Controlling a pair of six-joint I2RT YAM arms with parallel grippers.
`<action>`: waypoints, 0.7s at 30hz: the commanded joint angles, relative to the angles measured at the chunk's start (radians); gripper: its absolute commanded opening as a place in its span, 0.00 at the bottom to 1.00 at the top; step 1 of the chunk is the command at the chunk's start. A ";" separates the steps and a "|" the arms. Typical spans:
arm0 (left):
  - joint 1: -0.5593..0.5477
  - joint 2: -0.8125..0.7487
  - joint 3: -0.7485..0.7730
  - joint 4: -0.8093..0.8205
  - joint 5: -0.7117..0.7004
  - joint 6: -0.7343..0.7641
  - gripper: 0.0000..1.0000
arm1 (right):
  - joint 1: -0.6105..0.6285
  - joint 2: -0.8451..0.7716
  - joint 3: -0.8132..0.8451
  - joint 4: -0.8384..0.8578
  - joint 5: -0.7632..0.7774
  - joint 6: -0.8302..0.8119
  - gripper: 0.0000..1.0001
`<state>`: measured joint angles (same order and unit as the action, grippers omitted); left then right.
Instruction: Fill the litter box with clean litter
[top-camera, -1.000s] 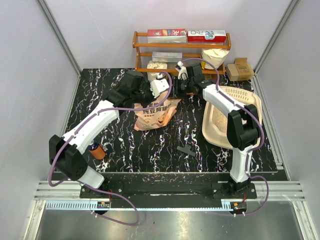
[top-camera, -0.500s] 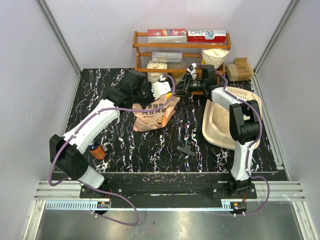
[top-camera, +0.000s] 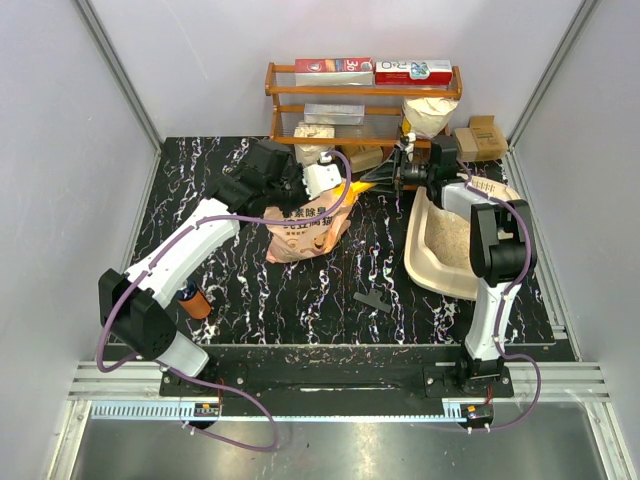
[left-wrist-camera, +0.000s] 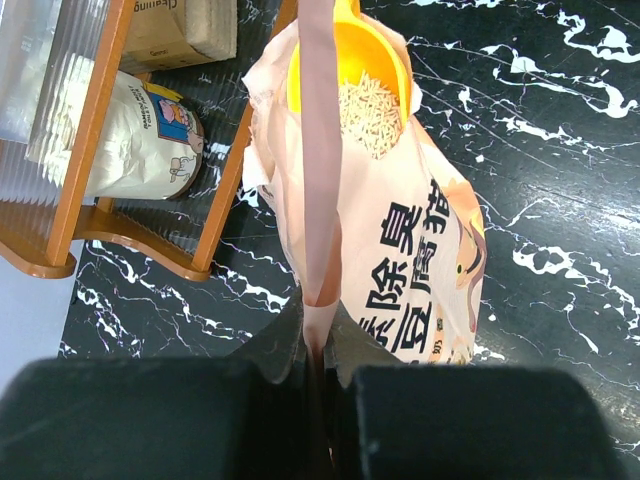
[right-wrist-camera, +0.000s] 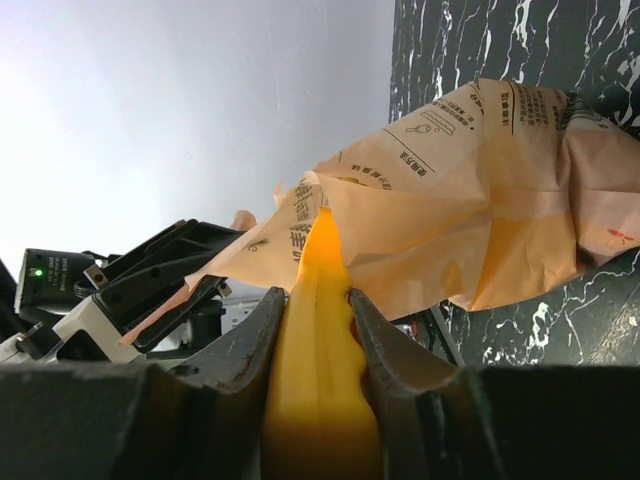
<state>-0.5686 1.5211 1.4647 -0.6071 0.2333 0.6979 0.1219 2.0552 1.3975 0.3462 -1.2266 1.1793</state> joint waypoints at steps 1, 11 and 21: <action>-0.008 -0.044 0.069 0.066 0.000 0.009 0.00 | -0.039 -0.076 -0.028 0.187 -0.091 0.149 0.00; -0.019 -0.018 0.098 0.052 0.000 -0.001 0.00 | -0.102 -0.087 -0.057 0.290 -0.108 0.207 0.00; -0.019 0.008 0.134 0.050 -0.006 0.006 0.00 | -0.091 -0.024 -0.091 0.404 -0.083 0.284 0.00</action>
<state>-0.5800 1.5494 1.5192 -0.6601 0.2264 0.6975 0.0605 2.0586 1.3209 0.6651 -1.2770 1.4216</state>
